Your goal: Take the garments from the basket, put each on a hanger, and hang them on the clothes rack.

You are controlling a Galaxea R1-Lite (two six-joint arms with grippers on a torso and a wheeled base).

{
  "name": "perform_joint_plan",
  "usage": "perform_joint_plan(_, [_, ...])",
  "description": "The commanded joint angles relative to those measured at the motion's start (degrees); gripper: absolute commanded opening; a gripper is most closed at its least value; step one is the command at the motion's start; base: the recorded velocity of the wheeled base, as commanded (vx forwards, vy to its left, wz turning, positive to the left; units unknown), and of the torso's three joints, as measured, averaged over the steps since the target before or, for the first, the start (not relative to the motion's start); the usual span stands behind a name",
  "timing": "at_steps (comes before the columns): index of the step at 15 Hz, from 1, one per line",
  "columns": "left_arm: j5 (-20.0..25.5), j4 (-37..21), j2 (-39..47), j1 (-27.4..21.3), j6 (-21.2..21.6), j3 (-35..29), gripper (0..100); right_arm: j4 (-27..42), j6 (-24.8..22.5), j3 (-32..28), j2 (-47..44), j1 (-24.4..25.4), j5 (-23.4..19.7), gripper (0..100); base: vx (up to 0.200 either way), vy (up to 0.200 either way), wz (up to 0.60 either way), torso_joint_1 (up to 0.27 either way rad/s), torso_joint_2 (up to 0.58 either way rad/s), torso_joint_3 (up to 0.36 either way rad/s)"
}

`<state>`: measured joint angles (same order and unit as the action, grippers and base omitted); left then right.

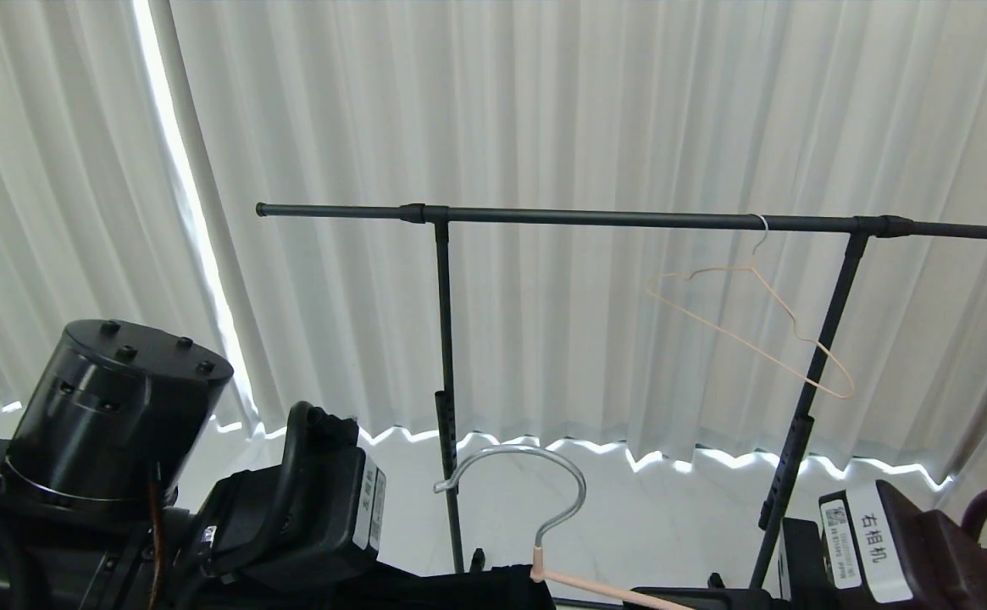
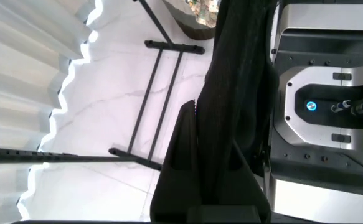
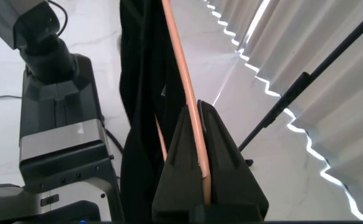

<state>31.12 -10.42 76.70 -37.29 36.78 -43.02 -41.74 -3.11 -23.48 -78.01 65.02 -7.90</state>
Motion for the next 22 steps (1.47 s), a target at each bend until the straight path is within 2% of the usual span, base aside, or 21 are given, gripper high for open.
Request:
perform_joint_plan(1, [-0.4, 0.0, 0.2, 0.9, 0.0, 0.1, 0, -0.1, -0.1, 0.1, 0.1, 0.0, 0.0, 100, 0.000, 0.000, 0.00, 0.000, 0.00, 0.000])
perform_joint_plan(5, [-0.6, 0.0, 0.0, 4.9, 0.0, 1.4, 0, -0.1, -0.7, 0.1, 0.1, -0.2, 0.2, 100, 0.000, 0.000, 0.00, 0.000, 0.00, 0.000])
perform_joint_plan(9, [-8.1, 0.0, -1.6, 9.9, -0.3, 2.7, 0, -0.1, -1.3, 0.2, -0.8, -4.6, 0.3, 100, 0.000, 0.000, 0.00, 0.000, 0.00, 0.000])
perform_joint_plan(11, [-8.6, 1.0, -2.3, 12.2, -0.6, 2.2, 0, -0.1, -1.3, 0.3, -1.7, -6.2, 0.3, 100, 0.000, 0.000, 0.00, 0.000, 0.00, 0.000])
perform_joint_plan(12, [-9.0, 3.9, -2.4, 14.5, -1.1, 1.6, 0, -0.1, -1.1, 0.3, -2.9, -7.2, 0.3, 100, 0.000, 0.000, 0.00, 0.000, 0.00, 0.000])
perform_joint_plan(14, [-11.5, 8.8, -2.7, 15.8, -6.8, -0.6, 0, -0.1, -0.8, -0.2, -5.2, -9.2, 1.0, 100, 0.000, 0.000, 0.00, 0.000, 0.00, 0.000])
perform_joint_plan(16, [-15.0, 12.4, -2.5, 15.8, -11.1, -2.8, 0, -0.4, 2.8, -2.4, -7.5, -10.3, 4.0, 100, 0.000, 0.000, 0.00, 0.000, 0.00, 0.000])
perform_joint_plan(19, [-15.1, 13.8, -2.7, 15.7, -11.4, -4.2, 0, -4.1, 11.0, -8.8, -13.8, -10.4, 10.8, 100, 0.000, 0.000, 0.00, 0.000, 0.00, 0.000])
perform_joint_plan(22, [-15.0, 15.7, -2.5, 14.9, -11.4, -6.5, 0, -9.1, 15.9, -15.2, -21.3, -8.6, 15.5, 100, 0.000, 0.000, 0.00, 0.000, 0.00, 0.000])
